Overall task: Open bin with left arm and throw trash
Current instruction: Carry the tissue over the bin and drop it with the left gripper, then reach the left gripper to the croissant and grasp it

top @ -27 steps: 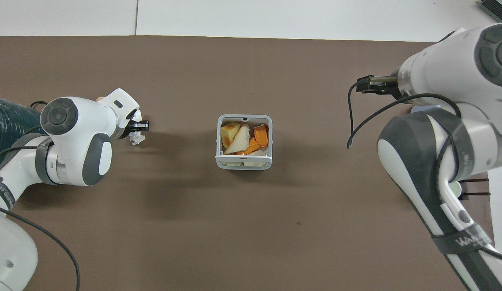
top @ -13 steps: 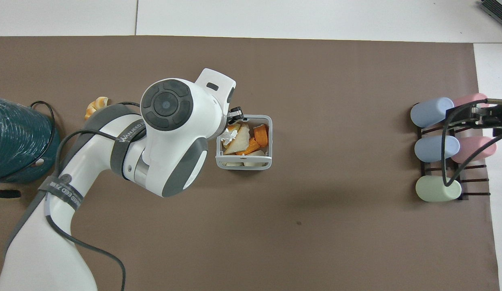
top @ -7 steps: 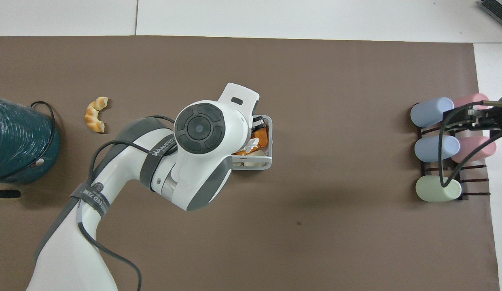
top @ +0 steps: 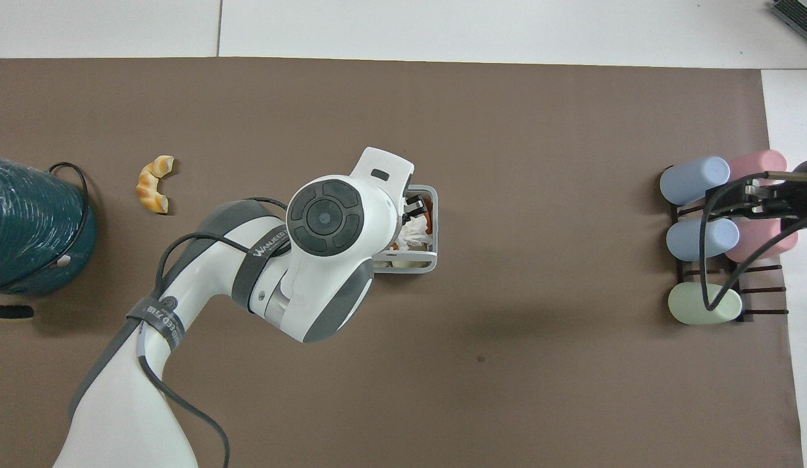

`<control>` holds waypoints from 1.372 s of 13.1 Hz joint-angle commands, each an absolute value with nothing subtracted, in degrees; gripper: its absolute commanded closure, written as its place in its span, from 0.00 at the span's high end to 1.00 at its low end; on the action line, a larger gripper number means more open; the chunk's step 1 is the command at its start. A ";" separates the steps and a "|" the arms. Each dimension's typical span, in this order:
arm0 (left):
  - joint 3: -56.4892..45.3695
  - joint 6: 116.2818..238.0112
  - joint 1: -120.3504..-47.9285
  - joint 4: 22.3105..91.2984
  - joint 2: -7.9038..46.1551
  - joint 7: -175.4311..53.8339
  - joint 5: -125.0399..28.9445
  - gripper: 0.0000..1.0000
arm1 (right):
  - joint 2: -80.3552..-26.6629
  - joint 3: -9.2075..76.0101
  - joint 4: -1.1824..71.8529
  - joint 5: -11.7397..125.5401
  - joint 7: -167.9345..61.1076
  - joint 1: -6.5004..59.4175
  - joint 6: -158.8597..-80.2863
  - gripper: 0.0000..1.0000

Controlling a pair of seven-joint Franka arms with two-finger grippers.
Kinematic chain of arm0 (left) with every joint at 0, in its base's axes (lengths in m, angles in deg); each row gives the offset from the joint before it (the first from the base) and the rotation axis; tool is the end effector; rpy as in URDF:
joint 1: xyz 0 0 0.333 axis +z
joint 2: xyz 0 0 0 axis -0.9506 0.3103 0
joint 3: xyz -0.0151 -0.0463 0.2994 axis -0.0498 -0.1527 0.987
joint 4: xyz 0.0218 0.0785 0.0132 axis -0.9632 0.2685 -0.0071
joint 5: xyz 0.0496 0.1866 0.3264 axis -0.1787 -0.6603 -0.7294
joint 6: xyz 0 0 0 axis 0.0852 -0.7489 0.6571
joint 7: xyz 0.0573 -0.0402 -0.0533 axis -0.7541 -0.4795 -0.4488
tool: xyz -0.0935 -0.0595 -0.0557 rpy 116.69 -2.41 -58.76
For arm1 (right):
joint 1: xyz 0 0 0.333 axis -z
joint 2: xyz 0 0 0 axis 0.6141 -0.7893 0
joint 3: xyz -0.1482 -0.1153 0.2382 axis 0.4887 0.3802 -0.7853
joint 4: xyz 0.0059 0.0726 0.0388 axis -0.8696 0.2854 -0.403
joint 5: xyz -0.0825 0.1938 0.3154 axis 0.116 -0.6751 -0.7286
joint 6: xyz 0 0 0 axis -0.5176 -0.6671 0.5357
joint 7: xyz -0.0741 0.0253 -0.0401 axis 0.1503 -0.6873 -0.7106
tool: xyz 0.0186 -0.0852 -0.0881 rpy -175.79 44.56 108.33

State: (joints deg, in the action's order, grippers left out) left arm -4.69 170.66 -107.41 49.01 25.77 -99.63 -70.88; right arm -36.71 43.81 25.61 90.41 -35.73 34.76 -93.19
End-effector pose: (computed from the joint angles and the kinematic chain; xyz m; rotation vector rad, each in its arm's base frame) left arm 0.5119 -0.3944 0.4006 2.8929 0.4625 0.2006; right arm 0.5325 -0.0074 0.5806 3.0793 -0.2586 -0.0302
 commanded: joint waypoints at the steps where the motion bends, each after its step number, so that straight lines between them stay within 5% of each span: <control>1: -3.59 168.51 -107.61 47.29 25.06 -99.85 -70.72 1.00 | -34.91 43.24 26.34 87.32 -36.89 35.16 -91.80 1.00; 4: -3.41 160.95 -102.27 41.92 25.32 -96.71 -73.25 1.00 | -34.92 43.33 26.15 87.14 -36.89 35.16 -91.71 1.00; 11: -3.41 162.94 -79.59 43.49 25.15 -52.52 -73.80 1.00 | -34.83 43.15 26.68 88.54 -36.98 34.98 -92.41 1.00; 18: -3.15 178.76 -72.71 49.82 30.85 -38.16 -73.89 1.00 | -34.83 43.24 26.59 87.67 -37.33 35.33 -92.24 1.00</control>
State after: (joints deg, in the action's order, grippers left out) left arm -2.66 175.04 -73.19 49.37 28.40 -40.43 -73.16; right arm -35.69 43.48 25.67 88.46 -35.73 34.79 -92.28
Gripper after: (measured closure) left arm 0.000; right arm 0.000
